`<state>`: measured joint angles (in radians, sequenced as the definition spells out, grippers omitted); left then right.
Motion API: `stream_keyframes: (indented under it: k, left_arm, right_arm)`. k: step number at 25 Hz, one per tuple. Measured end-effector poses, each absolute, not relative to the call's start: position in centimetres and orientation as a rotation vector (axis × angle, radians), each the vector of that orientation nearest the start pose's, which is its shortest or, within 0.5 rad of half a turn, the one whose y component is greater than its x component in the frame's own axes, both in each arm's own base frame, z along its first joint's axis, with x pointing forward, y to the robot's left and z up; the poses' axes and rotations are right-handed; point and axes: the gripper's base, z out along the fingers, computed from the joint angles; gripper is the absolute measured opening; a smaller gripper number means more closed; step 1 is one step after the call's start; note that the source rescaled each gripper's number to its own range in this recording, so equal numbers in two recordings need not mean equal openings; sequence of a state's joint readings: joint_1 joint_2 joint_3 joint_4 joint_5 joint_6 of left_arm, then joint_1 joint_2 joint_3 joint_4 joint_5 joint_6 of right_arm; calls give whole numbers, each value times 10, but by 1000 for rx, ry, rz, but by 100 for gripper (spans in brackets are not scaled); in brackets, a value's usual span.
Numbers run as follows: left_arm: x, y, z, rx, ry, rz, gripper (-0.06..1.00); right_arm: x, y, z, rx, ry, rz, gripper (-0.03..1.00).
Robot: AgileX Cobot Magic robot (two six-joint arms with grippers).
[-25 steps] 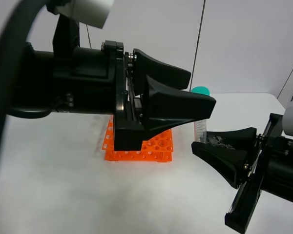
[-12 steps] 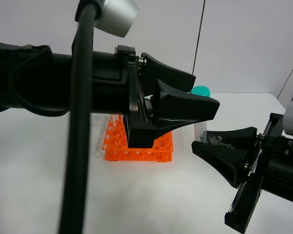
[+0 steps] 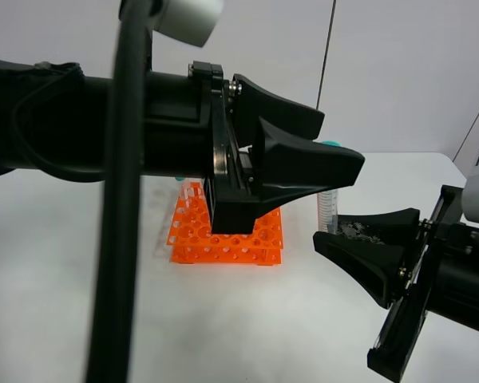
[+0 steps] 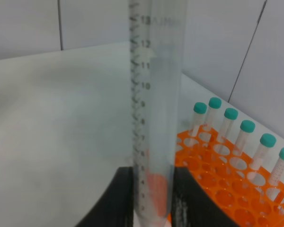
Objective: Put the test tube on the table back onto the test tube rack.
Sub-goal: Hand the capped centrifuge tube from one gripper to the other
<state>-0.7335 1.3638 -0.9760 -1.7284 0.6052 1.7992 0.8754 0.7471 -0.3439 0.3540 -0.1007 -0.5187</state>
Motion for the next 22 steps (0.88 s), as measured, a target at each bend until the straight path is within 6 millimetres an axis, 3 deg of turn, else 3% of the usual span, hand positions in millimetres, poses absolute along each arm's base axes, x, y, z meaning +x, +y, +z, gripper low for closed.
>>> stream_keyframes:
  k: [7, 9, 13, 14, 22]
  left_arm:
    - [188, -239, 340, 1094, 1485, -1018, 57]
    - [188, -239, 340, 1095, 1485, -1017, 45]
    - [187, -239, 340, 1109, 1470, -1030, 4]
    - [186, -239, 340, 1115, 1465, -1030, 0]
    - [185, -240, 341, 1130, 1449, -1032, 0]
  right_arm:
    - [100, 115, 266, -883, 1589, 475, 2]
    - [100, 115, 266, -883, 1589, 475, 2]
    - [100, 115, 266, -881, 1589, 475, 2]
    - [100, 115, 266, -881, 1589, 475, 2]
    - [100, 115, 266, -878, 1589, 477, 2]
